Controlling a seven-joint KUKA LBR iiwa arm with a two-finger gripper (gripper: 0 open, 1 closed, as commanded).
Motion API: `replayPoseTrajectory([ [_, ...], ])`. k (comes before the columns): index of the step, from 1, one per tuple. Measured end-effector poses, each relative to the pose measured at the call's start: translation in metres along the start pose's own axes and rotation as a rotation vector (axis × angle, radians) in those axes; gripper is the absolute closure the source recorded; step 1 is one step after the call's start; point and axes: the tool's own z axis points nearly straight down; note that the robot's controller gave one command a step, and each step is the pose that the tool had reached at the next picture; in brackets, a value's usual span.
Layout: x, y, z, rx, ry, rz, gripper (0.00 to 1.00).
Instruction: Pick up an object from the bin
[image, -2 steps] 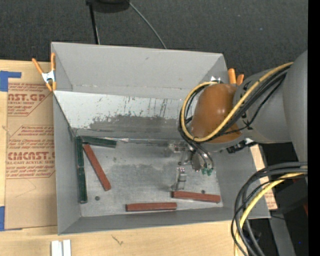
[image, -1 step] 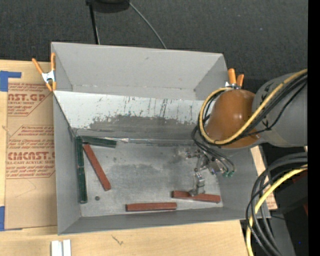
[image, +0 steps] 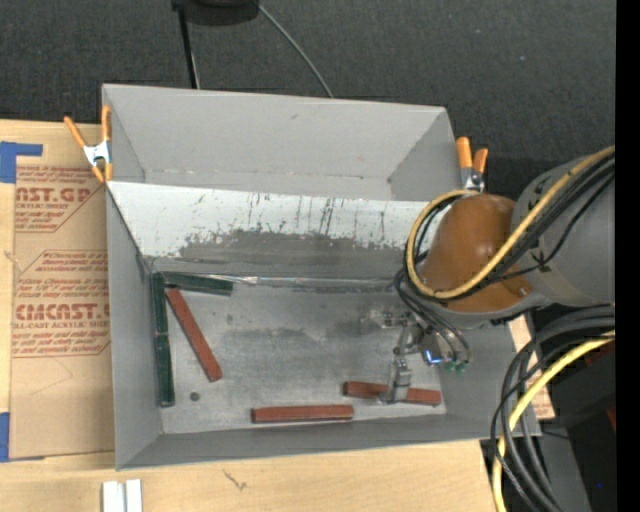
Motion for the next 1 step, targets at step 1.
replayPoseTrajectory([
  [1,0.0209,-0.0208,0.0126,-0.003,0.001,0.047,1.0],
])
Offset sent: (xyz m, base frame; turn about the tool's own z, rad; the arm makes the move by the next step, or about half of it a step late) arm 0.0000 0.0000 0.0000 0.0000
